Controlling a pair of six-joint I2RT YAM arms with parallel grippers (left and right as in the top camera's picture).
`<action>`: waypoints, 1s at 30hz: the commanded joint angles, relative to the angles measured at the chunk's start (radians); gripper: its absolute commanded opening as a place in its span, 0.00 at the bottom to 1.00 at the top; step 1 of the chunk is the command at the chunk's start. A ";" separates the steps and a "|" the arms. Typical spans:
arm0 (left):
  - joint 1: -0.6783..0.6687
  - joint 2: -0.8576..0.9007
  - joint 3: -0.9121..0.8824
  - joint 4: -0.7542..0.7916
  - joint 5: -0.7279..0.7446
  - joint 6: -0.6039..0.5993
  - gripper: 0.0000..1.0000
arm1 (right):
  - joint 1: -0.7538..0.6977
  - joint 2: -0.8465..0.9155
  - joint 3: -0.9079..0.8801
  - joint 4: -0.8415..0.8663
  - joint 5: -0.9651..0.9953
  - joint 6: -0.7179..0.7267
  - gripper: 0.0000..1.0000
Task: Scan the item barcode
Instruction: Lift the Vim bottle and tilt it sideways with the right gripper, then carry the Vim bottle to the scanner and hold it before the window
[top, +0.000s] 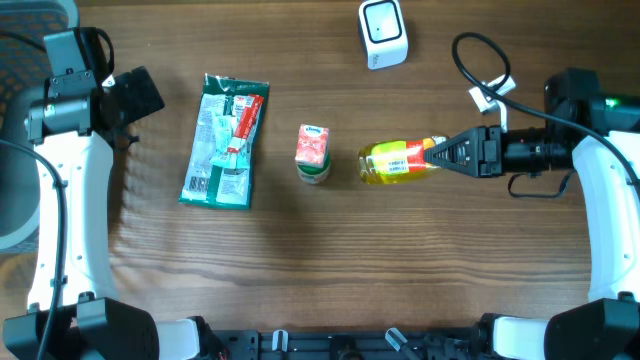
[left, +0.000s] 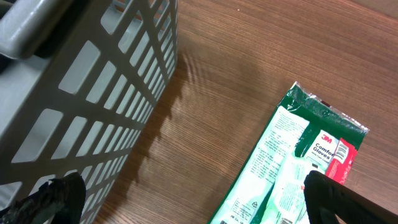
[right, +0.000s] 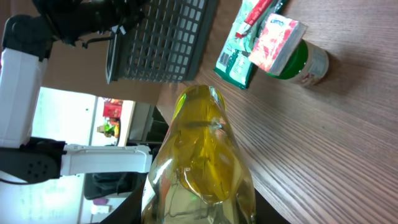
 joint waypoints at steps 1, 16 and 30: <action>0.010 -0.013 0.013 0.003 -0.009 -0.010 1.00 | 0.019 -0.019 0.006 -0.013 -0.077 -0.058 0.25; 0.010 -0.013 0.013 0.003 -0.009 -0.010 1.00 | 0.180 -0.019 0.006 -0.006 -0.077 -0.059 0.26; 0.010 -0.013 0.013 0.003 -0.009 -0.010 1.00 | 0.180 -0.019 0.006 -0.003 -0.073 -0.059 0.26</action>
